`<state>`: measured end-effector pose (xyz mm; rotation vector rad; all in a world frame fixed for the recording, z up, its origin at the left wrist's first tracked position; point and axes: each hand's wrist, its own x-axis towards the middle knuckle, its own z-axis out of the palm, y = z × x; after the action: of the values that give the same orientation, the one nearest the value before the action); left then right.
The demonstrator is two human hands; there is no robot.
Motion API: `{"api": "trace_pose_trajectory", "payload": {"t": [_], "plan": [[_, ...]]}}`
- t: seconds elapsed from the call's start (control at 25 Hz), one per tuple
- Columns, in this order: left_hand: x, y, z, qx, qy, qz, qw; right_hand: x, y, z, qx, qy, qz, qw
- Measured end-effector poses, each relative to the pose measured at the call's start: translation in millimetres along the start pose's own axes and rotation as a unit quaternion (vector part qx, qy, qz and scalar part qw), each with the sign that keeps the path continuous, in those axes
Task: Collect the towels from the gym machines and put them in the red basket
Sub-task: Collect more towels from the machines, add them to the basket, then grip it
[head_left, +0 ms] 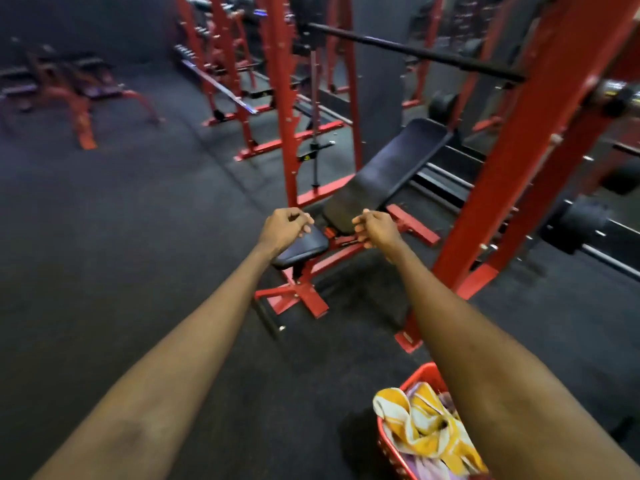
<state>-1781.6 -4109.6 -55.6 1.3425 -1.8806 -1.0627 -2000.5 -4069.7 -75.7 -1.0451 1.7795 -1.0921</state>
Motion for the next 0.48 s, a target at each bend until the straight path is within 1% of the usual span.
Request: {"api": "trace_pose_trajectory", "payload": {"t": [0.12, 0.2, 0.36, 0.48], "plan": [[-18, -22, -70, -0.008, 0.083, -0.041, 0.996, 9, -24, 71, -0.002, -0.066, -0.018, 0.998], [-43, -33, -120, -0.011, 0.154, -0.065, 0.986, 10, -55, 124, -0.004, -0.13, -0.044, 0.991], [-120, -69, -204, 0.001, 0.294, -0.135, 0.946, -16, -119, 234, -0.016, -0.269, -0.101, 0.958], [-191, -93, -245, 0.008, 0.366, -0.182, 0.913, -54, -145, 306, -0.022, -0.355, -0.134, 0.925]]}}
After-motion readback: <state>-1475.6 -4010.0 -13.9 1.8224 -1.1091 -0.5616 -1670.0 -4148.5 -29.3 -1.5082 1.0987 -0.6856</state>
